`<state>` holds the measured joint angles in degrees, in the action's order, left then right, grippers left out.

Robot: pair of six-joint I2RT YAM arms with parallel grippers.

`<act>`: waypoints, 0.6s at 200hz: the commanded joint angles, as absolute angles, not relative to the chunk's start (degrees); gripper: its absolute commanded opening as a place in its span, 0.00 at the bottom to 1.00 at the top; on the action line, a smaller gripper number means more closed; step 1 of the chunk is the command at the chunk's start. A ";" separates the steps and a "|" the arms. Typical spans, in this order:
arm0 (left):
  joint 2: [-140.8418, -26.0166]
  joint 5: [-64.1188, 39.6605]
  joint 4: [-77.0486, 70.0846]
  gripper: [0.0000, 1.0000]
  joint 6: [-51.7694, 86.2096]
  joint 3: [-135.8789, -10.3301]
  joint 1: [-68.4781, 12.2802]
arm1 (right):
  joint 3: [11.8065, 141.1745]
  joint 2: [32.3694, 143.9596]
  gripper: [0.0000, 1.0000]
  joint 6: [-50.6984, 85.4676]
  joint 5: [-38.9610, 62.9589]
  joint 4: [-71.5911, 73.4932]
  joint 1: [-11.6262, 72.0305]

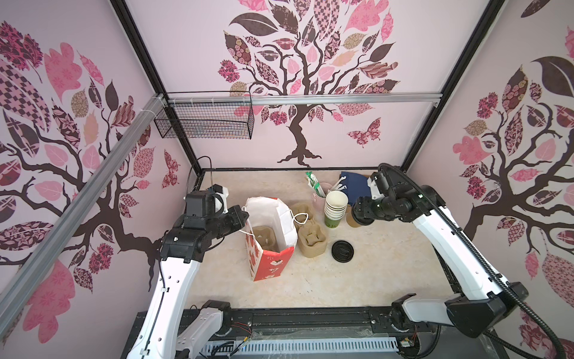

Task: Pack a coffee takeout order
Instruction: Pick up the takeout bag from the center of the table, then place the takeout bag at the center of the table.

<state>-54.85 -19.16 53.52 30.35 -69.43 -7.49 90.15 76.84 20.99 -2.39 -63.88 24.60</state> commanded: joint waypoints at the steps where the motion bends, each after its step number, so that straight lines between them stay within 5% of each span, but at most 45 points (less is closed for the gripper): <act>1: -54.31 -19.42 49.76 0.00 31.61 -67.44 -8.06 | 97.99 80.66 0.78 22.12 -5.07 -66.56 29.21; 120: -50.51 -16.93 48.41 0.00 33.42 -62.92 -10.28 | 134.88 99.78 0.77 26.72 -6.74 -67.34 51.61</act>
